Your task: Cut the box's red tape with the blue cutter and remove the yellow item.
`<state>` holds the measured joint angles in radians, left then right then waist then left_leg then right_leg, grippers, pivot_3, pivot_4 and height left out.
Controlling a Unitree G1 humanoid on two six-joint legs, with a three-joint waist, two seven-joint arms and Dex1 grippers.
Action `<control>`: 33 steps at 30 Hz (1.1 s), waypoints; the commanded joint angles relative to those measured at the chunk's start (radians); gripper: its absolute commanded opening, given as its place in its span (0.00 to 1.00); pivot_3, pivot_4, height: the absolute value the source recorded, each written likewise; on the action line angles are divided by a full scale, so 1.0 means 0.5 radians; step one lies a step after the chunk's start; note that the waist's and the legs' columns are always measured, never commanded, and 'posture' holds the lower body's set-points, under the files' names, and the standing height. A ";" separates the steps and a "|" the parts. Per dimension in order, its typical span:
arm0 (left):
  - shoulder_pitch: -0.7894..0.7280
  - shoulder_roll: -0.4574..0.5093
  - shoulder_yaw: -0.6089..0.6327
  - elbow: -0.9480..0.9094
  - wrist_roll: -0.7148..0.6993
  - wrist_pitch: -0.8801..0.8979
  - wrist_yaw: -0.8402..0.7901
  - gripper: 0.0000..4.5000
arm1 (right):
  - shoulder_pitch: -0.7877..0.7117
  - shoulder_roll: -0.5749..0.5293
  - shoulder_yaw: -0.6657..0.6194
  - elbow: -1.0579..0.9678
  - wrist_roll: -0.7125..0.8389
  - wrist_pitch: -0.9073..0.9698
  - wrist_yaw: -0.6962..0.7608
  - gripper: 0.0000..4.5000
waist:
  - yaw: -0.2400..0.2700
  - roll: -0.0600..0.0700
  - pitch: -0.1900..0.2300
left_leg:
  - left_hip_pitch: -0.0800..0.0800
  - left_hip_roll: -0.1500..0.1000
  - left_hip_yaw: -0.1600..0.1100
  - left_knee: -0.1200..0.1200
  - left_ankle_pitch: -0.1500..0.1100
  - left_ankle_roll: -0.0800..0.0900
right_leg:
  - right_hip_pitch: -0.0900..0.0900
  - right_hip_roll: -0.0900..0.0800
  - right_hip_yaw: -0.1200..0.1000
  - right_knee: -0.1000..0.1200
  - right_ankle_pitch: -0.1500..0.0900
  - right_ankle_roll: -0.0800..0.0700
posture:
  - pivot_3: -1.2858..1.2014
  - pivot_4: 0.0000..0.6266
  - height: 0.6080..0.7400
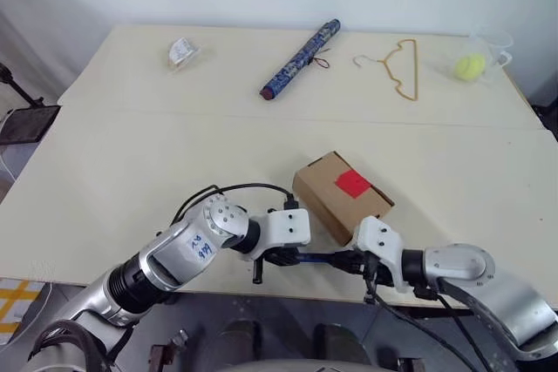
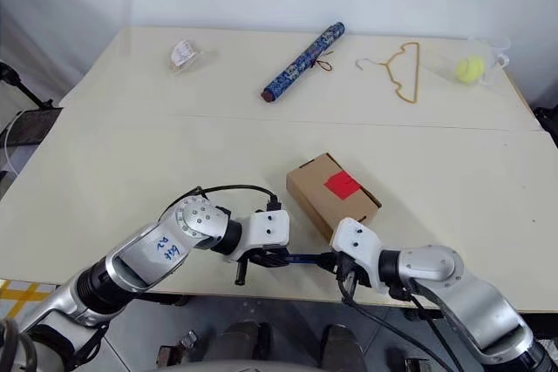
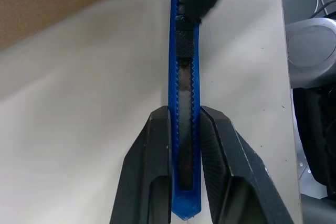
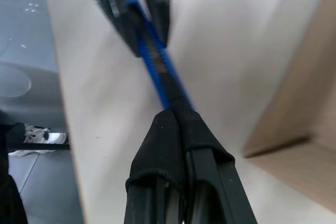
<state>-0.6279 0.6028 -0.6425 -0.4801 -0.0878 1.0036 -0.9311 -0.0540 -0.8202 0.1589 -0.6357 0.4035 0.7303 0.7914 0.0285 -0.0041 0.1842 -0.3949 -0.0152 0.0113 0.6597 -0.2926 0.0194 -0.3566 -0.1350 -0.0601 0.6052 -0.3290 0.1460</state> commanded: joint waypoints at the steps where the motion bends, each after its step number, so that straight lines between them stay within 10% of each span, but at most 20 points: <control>1: 0.014 -0.019 -0.086 0.012 -0.008 0.017 0.009 0.10 | -0.023 -0.018 -0.022 0.038 -0.006 0.033 0.001 0.00 | 0.000 0.000 0.000 | 0.000 0.000 0.000 0.000 0.000 0.000 | 0.000 0.000 0.000 0.000 0.000 0.000 | 0.52 0.24 1.00; 33: -0.040 -0.069 -0.079 0.125 0.020 -0.042 0.052 0.10 | -0.322 0.241 0.370 0.267 -0.190 -0.107 0.138 0.00 | -0.007 -0.001 -0.003 | 0.009 0.000 -0.001 0.005 -0.001 0.001 | 0.011 -0.001 0.018 -0.002 -0.001 -0.002 | 0.52 0.24 1.00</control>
<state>-0.6496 0.5887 -0.6506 -0.4428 -0.0866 0.9919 -0.9202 -0.2133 -0.7172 0.3157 -0.5075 0.3095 0.6775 0.8551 0.0250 -0.0044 0.1826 -0.3900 -0.0152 0.0106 0.6621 -0.2929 0.0198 -0.3504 -0.1357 -0.0509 0.6040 -0.3294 0.1451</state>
